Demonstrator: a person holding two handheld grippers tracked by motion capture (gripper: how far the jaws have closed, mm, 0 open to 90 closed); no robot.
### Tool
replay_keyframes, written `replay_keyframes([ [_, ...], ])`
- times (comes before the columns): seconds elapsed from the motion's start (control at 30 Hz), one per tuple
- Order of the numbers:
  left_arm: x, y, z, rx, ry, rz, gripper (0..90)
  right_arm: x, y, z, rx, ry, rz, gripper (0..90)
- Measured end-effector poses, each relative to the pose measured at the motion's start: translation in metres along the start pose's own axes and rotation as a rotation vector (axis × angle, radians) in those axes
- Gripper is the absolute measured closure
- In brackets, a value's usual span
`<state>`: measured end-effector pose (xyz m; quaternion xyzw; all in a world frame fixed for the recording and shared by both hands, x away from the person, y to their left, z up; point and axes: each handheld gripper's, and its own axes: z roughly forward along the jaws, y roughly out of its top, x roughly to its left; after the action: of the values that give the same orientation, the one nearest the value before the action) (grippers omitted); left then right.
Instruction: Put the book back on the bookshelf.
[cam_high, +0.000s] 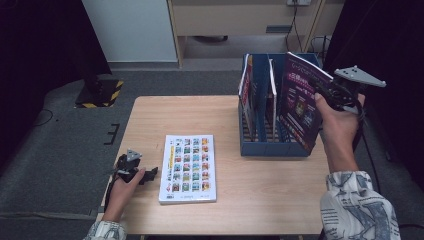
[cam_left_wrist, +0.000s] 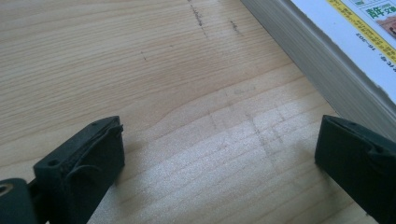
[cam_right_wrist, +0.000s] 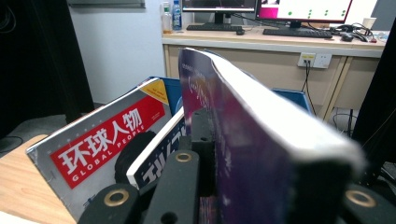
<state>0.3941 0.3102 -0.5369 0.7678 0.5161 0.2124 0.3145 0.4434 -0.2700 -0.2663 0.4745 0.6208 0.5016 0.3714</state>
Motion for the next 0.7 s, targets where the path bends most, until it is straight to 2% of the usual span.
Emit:
replay_keyframes([
  [0.23,0.0,0.0,0.0,0.0,0.0,0.001,0.4,0.005,0.006,0.02,0.003,0.001,0.007,84.3],
  [0.4,0.0,0.0,0.0,0.001,0.001,0.001,0.3,0.011,0.003,0.033,0.011,-0.027,0.005,84.3],
  [0.7,0.0,0.0,0.0,0.001,0.002,0.001,0.2,0.011,0.003,0.039,-0.013,-0.063,0.018,84.3],
])
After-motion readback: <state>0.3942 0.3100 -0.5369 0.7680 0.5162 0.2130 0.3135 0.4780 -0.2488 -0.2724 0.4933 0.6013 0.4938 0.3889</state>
